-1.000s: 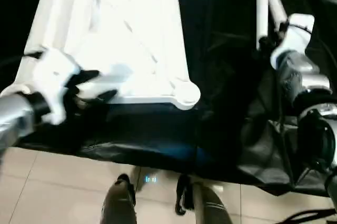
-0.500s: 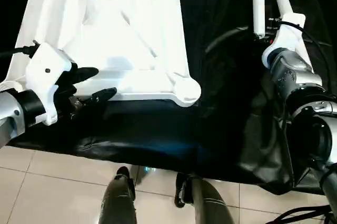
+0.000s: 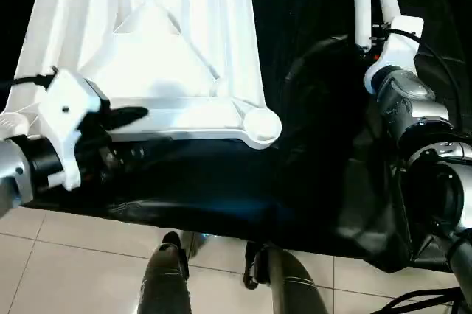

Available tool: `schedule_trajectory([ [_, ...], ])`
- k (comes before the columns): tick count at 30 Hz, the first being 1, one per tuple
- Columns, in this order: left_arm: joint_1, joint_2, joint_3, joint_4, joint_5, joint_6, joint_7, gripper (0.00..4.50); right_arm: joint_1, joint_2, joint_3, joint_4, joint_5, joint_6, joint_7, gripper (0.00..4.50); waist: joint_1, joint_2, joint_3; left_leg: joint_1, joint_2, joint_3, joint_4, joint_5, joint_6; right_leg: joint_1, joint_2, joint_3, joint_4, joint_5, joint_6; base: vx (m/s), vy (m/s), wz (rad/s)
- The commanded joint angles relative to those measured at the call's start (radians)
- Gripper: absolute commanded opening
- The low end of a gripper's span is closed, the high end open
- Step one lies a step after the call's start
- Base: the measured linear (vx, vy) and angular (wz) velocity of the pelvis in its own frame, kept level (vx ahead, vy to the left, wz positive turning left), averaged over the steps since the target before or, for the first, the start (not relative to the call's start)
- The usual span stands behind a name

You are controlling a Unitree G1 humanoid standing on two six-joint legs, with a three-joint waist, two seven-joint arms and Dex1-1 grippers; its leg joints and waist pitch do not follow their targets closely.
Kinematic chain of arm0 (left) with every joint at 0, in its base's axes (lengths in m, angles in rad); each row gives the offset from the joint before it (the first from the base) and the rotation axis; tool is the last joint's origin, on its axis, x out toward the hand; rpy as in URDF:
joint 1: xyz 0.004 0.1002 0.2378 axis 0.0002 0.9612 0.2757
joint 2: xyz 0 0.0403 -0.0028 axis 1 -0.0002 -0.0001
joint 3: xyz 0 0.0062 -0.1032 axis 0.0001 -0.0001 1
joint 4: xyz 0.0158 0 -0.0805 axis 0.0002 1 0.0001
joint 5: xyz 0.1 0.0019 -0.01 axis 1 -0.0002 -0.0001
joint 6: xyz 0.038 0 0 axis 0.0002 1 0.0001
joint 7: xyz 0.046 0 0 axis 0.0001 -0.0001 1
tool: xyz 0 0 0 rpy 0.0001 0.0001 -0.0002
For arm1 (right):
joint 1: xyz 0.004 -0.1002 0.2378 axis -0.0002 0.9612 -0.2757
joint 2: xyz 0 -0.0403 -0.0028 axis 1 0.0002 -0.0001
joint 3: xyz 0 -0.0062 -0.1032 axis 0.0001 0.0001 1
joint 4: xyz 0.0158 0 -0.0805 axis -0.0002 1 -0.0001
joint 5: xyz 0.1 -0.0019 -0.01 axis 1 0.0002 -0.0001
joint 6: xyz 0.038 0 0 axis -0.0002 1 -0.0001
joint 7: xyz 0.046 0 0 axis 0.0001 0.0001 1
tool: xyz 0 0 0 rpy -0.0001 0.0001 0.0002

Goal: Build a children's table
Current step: Pick table leg

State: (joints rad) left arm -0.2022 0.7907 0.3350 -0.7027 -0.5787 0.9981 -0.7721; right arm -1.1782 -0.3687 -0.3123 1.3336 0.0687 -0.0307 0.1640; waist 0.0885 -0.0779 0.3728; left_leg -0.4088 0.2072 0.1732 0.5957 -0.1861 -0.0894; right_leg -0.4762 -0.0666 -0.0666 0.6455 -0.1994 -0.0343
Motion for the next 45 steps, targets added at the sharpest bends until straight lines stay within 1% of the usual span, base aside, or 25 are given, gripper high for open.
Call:
schedule_trajectory([
  [1, 0.013, 0.009, -0.01, -0.039, -0.022, -0.014, -0.015, 3.3, 0.034, -0.005, -0.013, 0.032, -0.002, 0.038, -0.023, 1.74, 0.003, 0.017, -0.083, 0.025, 0.017, -0.005, -0.057, 0.115, 0.159, 0.085, -0.072, 0.063, -0.04, 0.187, -0.391, 0.0, 0.0, 0.0],
  [7, 0.009, 0.002, -0.014, -0.039, -0.027, -0.024, -0.003, 3.3, 0.035, -0.013, -0.04, 0.032, 0.016, 0.042, -0.035, 1.24, 0.004, 0.017, -0.087, 0.023, 0.014, -0.005, -0.055, 0.126, 0.153, 0.088, -0.07, 0.064, -0.036, 0.214, -0.386, 0.0, 0.0, 0.0],
  [9, 0.01, 0.008, -0.013, -0.032, -0.026, -0.028, -0.002, 3.3, 0.035, -0.015, -0.047, 0.032, 0.019, 0.044, -0.036, 1.13, 0.004, 0.014, -0.093, 0.023, 0.014, -0.005, -0.054, 0.136, 0.155, 0.091, -0.07, 0.064, -0.034, 0.228, -0.384, 0.0, 0.0, 0.0],
  [12, 0.011, 0.011, -0.013, -0.03, -0.025, -0.031, -0.001, 3.3, 0.035, -0.015, -0.046, 0.032, 0.018, 0.045, -0.034, 1.09, 0.003, 0.013, -0.094, 0.022, 0.012, -0.005, -0.051, 0.156, 0.16, 0.091, -0.068, 0.064, -0.031, 0.253, -0.385, 0.0, 0.0, 0.0],
  [16, 0.022, 0.019, -0.007, -0.031, -0.029, -0.039, 0.003, 3.3, 0.036, -0.017, -0.044, 0.033, 0.01, 0.047, -0.035, 1.08, 0.002, 0.008, -0.095, 0.02, 0.01, -0.005, -0.049, 0.17, 0.17, 0.093, -0.067, 0.064, -0.029, 0.271, -0.38, 0.0, 0.0, 0.0],
  [24, 0.029, 0.019, -0.014, -0.026, -0.018, -0.058, 0.014, 3.3, 0.036, -0.019, -0.041, 0.031, -0.008, 0.043, -0.031, 1.08, 0.001, 0.007, -0.1, 0.02, 0.009, -0.005, -0.046, 0.188, 0.174, 0.094, -0.065, 0.064, -0.024, 0.284, -0.379, 0.0, 0.0, 0.0],
  [25, 0.032, 0.015, -0.02, -0.02, -0.004, -0.076, 0.017, 3.3, 0.037, -0.018, -0.038, 0.03, -0.009, 0.036, -0.028, 1.08, -0.003, -0.001, -0.113, 0.024, 0.009, -0.001, -0.044, 0.191, 0.174, 0.098, -0.064, 0.064, -0.023, 0.29, -0.378, 0.0, 0.0, 0.0],
  [27, 0.03, -0.001, -0.031, -0.011, 0.011, -0.096, 0.031, 3.3, 0.037, -0.018, -0.031, 0.027, -0.014, 0.024, -0.02, 1.08, -0.005, 0.001, -0.114, 0.023, 0.01, -0.002, -0.043, 0.203, 0.177, 0.097, -0.064, 0.064, -0.02, 0.299, -0.375, 0.0, 0.0, 0.0],
  [28, 0.028, -0.016, -0.044, 0.0, 0.026, -0.117, 0.043, 3.3, 0.039, -0.018, -0.026, 0.024, -0.015, 0.013, -0.015, 1.08, -0.011, -0.007, -0.129, 0.025, 0.01, 0.001, -0.038, 0.231, 0.182, 0.1, -0.062, 0.065, -0.012, 0.335, -0.375, 0.0, 0.0, 0.0],
  [29, 0.021, -0.055, -0.083, 0.018, 0.055, -0.156, 0.077, 3.3, 0.043, -0.026, -0.014, 0.014, -0.021, -0.015, -0.001, 1.08, -0.015, -0.009, -0.149, 0.029, 0.01, 0.004, -0.034, 0.256, 0.184, 0.105, -0.06, 0.064, -0.007, 0.361, -0.376, 0.0, 0.0, 0.0],
  [30, 0.018, -0.075, -0.113, 0.032, 0.076, -0.181, 0.094, 3.3, 0.044, -0.03, -0.011, 0.008, -0.021, -0.031, 0.003, 1.08, -0.015, -0.006, -0.155, 0.028, 0.01, 0.003, -0.031, 0.274, 0.187, 0.105, -0.06, 0.063, -0.002, 0.378, -0.378, 0.0, 0.0, 0.0],
  [31, 0.018, -0.082, -0.119, 0.033, 0.079, -0.185, 0.099, 3.3, 0.045, -0.032, -0.012, 0.004, -0.018, -0.034, 0.01, 1.08, -0.015, -0.006, -0.154, 0.027, 0.009, 0.004, -0.028, 0.286, 0.19, 0.102, -0.058, 0.062, -0.001, 0.392, -0.377, 0.0, 0.0, 0.0],
  [32, 0.018, -0.107, -0.144, 0.038, 0.087, -0.201, 0.117, 3.3, 0.046, -0.037, -0.016, -0.007, -0.009, -0.046, 0.038, 1.08, -0.017, -0.01, -0.164, 0.025, 0.007, 0.005, -0.023, 0.312, 0.195, 0.104, -0.056, 0.063, 0.007, 0.428, -0.377, 0.0, 0.0, 0.0],
  [33, 0.019, -0.118, -0.155, 0.042, 0.09, -0.21, 0.123, 3.3, 0.049, -0.039, -0.02, -0.014, -0.003, -0.052, 0.046, 1.08, -0.019, -0.004, -0.175, 0.024, 0.005, 0.006, -0.018, 0.323, 0.197, 0.108, -0.055, 0.064, 0.012, 0.455, -0.379, 0.0, 0.0, 0.0],
  [35, 0.023, -0.129, -0.163, 0.041, 0.091, -0.215, 0.128, 3.3, 0.054, -0.041, -0.023, -0.023, 0.004, -0.056, 0.059, 1.08, -0.022, -0.01, -0.174, 0.018, 0.004, 0.007, -0.017, 0.313, 0.2, 0.109, -0.056, 0.065, 0.013, 0.458, -0.378, 0.0, 0.0, 0.0],
  [36, 0.029, -0.155, -0.188, 0.054, 0.097, -0.237, 0.137, 3.3, 0.081, -0.04, -0.017, -0.059, 0.01, -0.075, 0.109, 1.07, -0.026, -0.006, -0.187, 0.017, 0.005, 0.006, -0.014, 0.282, 0.201, 0.114, -0.059, 0.067, 0.014, 0.451, -0.379, 0.0, 0.0, 0.0],
  [37, 0.03, -0.165, -0.197, 0.064, 0.101, -0.246, 0.139, 3.3, 0.094, -0.037, -0.015, -0.075, 0.014, -0.08, 0.131, 1.07, -0.027, -0.001, -0.197, 0.017, 0.006, 0.006, -0.011, 0.282, 0.2, 0.118, -0.059, 0.067, 0.018, 0.457, -0.382, 0.0, 0.0, 0.0],
  [38, 0.026, -0.18, -0.209, 0.083, 0.107, -0.26, 0.142, 3.3, 0.12, -0.03, -0.012, -0.108, 0.022, -0.086, 0.154, 1.07, -0.029, -0.004, -0.2, 0.015, 0.005, 0.006, -0.01, 0.285, 0.206, 0.117, -0.056, 0.066, 0.017, 0.459, -0.384, 0.0, 0.0, 0.0],
  [39, 0.024, -0.184, -0.212, 0.088, 0.108, -0.263, 0.143, 3.3, 0.131, -0.028, -0.011, -0.121, 0.024, -0.087, 0.162, 1.07, -0.03, 0.0, -0.207, 0.015, 0.006, 0.005, -0.009, 0.278, 0.204, 0.119, -0.057, 0.065, 0.019, 0.447, -0.386, 0.0, 0.0, 0.0],
  [40, 0.02, -0.194, -0.219, 0.099, 0.11, -0.27, 0.145, 3.3, 0.152, -0.023, -0.008, -0.147, 0.029, -0.091, 0.175, 1.07, -0.03, -0.002, -0.208, 0.014, 0.007, 0.006, -0.008, 0.246, 0.2, 0.118, -0.059, 0.067, 0.014, 0.406, -0.383, 0.0, 0.0, 0.0],
  [41, 0.007, -0.213, -0.232, 0.121, 0.121, -0.276, 0.158, 3.3, 0.215, -0.008, 0.004, -0.237, 0.041, -0.079, 0.196, 1.07, -0.032, -0.001, -0.214, 0.014, 0.008, 0.006, -0.008, 0.211, 0.191, 0.119, -0.06, 0.068, 0.01, 0.361, -0.381, 0.0, 0.0, 0.0],
  [42, -0.006, -0.227, -0.243, 0.142, 0.13, -0.284, 0.168, 3.3, 0.269, 0.004, 0.016, -0.319, 0.049, -0.067, 0.208, 1.07, -0.028, -0.001, -0.213, 0.016, 0.009, 0.006, -0.01, 0.179, 0.184, 0.118, -0.06, 0.071, 0.002, 0.321, -0.363, 0.0, 0.0, 0.0],
  [43, -0.036, -0.256, -0.26, 0.185, 0.139, -0.302, 0.183, 3.3, 0.391, 0.034, 0.038, -0.514, 0.07, -0.021, 0.219, 1.07, -0.027, 0.003, -0.218, 0.017, 0.011, 0.005, -0.011, 0.174, 0.179, 0.117, -0.061, 0.07, 0.003, 0.308, -0.361, 0.0, 0.0, 0.0],
  [44, -0.05, -0.269, -0.266, 0.204, 0.14, -0.309, 0.187, 3.3, 0.442, 0.047, 0.049, -0.598, 0.08, -0.003, 0.224, 1.07, -0.021, 0.003, -0.22, 0.019, 0.012, 0.005, -0.014, 0.151, 0.166, 0.116, -0.057, 0.071, -0.006, 0.276, -0.335, 0.0, 0.0, 0.0],
  [45, -0.052, -0.271, -0.267, 0.207, 0.14, -0.31, 0.187, 3.3, 0.45, 0.049, 0.05, -0.611, 0.081, 0.0, 0.225, 1.07, -0.021, 0.003, -0.224, 0.023, 0.013, 0.003, -0.017, 0.133, 0.154, 0.115, -0.057, 0.07, -0.009, 0.243, -0.327, 0.0, 0.0, 0.0],
])
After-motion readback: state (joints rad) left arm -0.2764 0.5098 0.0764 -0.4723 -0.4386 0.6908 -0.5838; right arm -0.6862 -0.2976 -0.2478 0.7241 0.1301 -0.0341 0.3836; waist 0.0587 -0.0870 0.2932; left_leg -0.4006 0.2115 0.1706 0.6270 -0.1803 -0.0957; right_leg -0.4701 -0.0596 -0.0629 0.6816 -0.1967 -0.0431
